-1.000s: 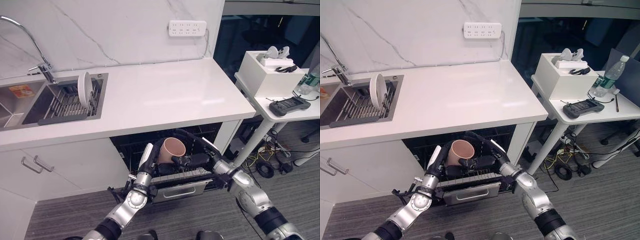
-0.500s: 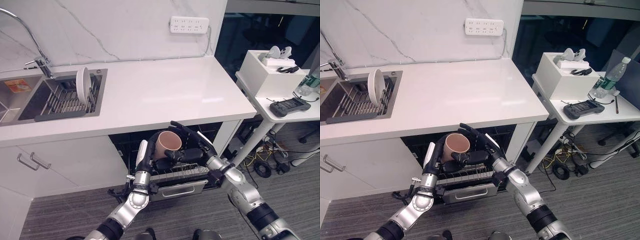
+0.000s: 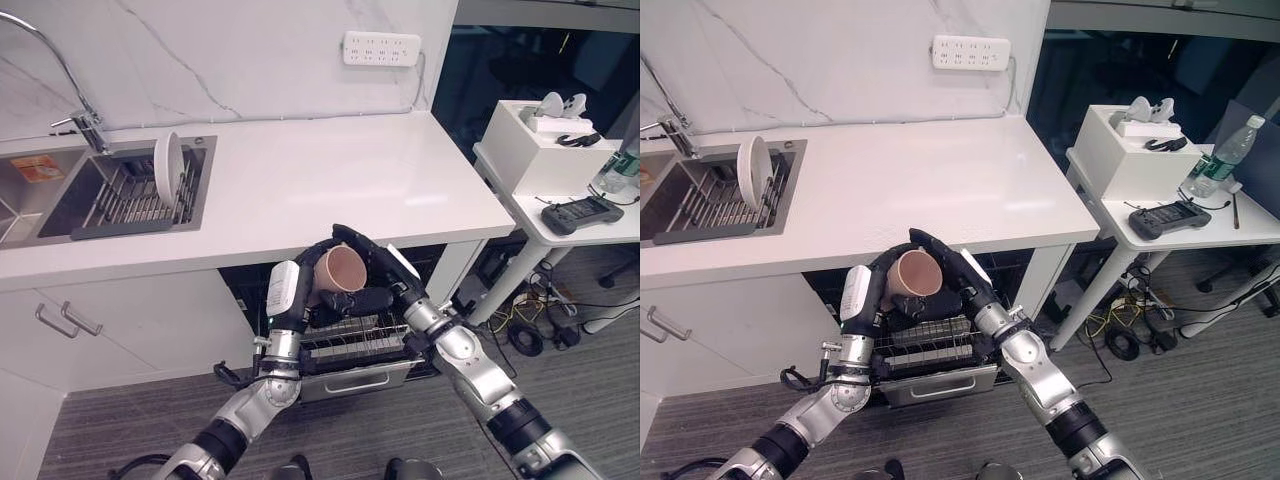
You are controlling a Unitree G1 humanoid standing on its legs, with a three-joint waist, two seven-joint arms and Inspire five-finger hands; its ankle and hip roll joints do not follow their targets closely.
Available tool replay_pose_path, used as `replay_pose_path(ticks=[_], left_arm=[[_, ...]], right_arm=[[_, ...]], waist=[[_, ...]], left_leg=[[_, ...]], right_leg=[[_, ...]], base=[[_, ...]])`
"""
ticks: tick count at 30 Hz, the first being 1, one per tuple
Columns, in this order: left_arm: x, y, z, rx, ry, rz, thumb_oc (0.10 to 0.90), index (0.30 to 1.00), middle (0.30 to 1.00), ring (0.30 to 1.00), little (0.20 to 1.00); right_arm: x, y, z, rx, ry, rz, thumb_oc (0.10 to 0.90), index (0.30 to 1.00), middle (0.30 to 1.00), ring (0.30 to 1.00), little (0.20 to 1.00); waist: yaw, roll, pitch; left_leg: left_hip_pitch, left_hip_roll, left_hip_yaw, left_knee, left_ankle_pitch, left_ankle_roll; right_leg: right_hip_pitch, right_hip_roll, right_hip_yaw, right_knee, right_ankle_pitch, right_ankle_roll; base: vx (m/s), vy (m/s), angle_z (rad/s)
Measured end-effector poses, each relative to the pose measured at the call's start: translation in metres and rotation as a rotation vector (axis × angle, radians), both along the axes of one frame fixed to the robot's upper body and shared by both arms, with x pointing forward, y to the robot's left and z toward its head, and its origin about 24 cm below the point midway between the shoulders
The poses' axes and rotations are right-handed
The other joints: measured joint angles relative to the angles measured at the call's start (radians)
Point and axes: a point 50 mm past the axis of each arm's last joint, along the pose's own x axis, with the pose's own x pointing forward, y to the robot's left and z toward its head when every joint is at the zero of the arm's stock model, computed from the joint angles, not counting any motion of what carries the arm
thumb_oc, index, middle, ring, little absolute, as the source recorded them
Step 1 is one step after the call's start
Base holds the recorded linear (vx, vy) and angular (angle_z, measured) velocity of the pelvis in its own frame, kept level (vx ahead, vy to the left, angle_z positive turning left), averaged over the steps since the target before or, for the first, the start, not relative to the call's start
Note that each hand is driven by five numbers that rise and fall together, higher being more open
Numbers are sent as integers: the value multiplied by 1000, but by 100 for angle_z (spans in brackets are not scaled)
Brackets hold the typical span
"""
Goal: Place the dishes in the dishwasher.
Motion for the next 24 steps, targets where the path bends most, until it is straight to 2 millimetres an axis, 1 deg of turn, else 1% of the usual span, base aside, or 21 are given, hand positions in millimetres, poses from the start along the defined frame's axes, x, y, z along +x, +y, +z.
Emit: replay_pose_path(ticks=[5,14,15,18,24], left_arm=[[1,4,0,79,-22,6,400,300,300,300,300],[4,4,3,89,-36,16,400,300,300,300,300],[4,4,3,89,-36,16,400,300,300,300,300],[5,3,4,86,-40,17,400,300,300,300,300],[5,3,5,79,-45,21,400,300,300,300,300]], right_arm=[[-1,3,-3,-8,10,-15,800,900,900,900,900],[1,5,0,-25,-11,-25,800,900,900,900,900],[1,5,0,-42,-24,-27,400,300,300,300,300],[1,6,3,-70,-59,-37,400,300,300,300,300],[2,7,4,-60,-67,-71,400,300,300,300,300]], waist=[[-1,-4,2],[0,-11,7],[0,-11,7],[1,-11,7],[2,-11,7]], left_leg=[[0,0,0,0,0,0],[1,-1,-1,1,0,0],[1,-1,-2,1,0,0],[1,0,-2,1,0,0],[0,-1,-3,1,0,0]], right_leg=[[0,0,0,-1,0,0],[0,1,1,-3,0,0],[0,1,1,-3,0,0],[1,2,1,-4,0,0],[1,2,1,-5,0,0]], base=[[0,0,0],[0,0,0],[0,0,0],[0,0,0],[0,0,0]])
